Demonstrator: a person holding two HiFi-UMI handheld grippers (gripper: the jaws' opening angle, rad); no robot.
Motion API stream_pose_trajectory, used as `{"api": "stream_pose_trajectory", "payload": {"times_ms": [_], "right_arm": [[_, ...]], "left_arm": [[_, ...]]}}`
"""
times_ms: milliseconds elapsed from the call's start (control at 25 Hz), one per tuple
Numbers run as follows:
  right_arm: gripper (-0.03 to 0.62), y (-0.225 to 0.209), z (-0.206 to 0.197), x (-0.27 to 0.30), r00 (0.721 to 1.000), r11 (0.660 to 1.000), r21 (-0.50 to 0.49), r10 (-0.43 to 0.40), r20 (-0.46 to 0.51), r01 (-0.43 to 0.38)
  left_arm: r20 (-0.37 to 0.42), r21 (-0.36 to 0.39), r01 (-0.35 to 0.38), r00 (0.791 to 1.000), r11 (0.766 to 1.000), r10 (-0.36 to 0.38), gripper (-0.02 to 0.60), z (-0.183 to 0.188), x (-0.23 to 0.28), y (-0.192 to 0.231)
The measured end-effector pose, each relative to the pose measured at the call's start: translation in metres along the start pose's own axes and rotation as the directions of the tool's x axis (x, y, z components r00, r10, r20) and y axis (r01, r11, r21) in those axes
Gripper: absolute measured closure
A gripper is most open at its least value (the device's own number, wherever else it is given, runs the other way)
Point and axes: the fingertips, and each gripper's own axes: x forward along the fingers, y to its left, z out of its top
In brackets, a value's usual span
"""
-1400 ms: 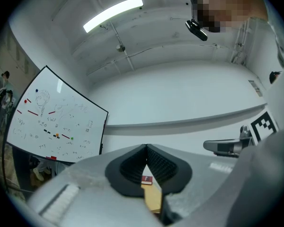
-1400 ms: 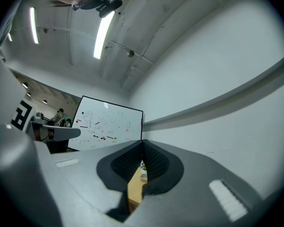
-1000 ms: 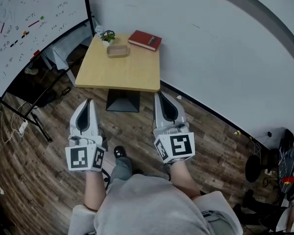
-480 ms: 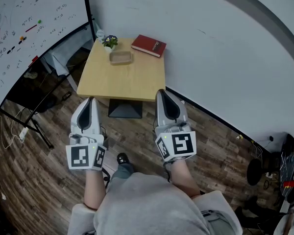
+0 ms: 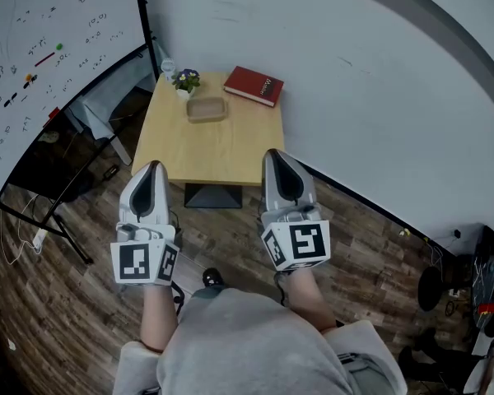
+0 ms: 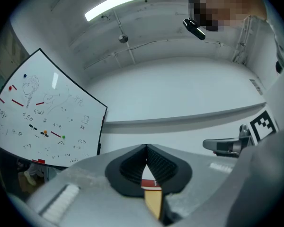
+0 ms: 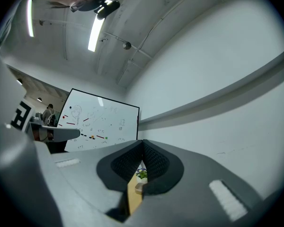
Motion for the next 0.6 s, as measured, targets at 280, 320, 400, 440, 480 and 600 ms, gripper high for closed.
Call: {"api": "stream_pose_trajectory", "payload": {"times_ms": [280, 320, 400, 440, 480, 600], "right_arm": [[0.592, 0.005, -0.006, 0.034, 1.000, 1.000, -0.007, -0.021, 0.001, 0.021], [0.593, 0.006, -0.007, 0.039, 1.000, 1.000, -0.008, -0.023, 0.003, 0.024], [0.593, 0.008, -0.009, 0.047, 1.000, 0.999, -0.011, -0.030, 0.008, 0.030], [0.593, 0.009, -0.009, 0.051, 0.999, 0.999, -0.013, -0.033, 0.010, 0.033], [0.593, 0.010, -0.010, 0.055, 0.999, 0.999, -0.014, -0.036, 0.013, 0.036], [0.593, 0.011, -0.012, 0.063, 0.999, 0.999, -0.014, -0.047, 0.017, 0.047]], "left_arm": [[0.000, -0.002, 0.026, 1.000, 1.000, -0.026, 0.576, -0.006, 0.027, 0.027], [0.001, 0.001, 0.030, 1.000, 1.000, -0.030, 0.577, -0.006, 0.031, 0.030], [0.004, 0.008, 0.034, 0.999, 0.999, -0.034, 0.577, -0.007, 0.036, 0.038], [0.006, 0.011, 0.035, 0.999, 0.999, -0.035, 0.577, -0.007, 0.039, 0.042], [0.009, 0.013, 0.037, 0.999, 0.999, -0.037, 0.577, -0.007, 0.042, 0.046], [0.015, 0.016, 0.046, 0.999, 0.999, -0.047, 0.576, -0.008, 0.050, 0.054]]}}
